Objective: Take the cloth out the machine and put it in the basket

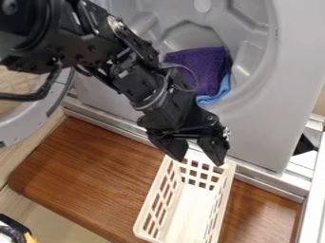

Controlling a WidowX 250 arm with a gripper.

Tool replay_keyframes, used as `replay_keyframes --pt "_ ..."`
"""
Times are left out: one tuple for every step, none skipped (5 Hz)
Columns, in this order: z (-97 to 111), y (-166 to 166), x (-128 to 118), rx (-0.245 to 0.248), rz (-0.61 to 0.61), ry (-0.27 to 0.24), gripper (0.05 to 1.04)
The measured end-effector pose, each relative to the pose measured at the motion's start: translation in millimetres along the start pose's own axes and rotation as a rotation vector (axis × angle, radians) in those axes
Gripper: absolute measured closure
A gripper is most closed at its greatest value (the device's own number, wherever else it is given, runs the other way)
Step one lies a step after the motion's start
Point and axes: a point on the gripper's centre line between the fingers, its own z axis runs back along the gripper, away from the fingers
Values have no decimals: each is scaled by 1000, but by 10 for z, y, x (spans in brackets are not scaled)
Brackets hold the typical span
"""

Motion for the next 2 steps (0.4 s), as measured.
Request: replay_keyframes --pt "-28 17 -33 2 5 17 84" --pt "36 139 17 13 24 0 84"
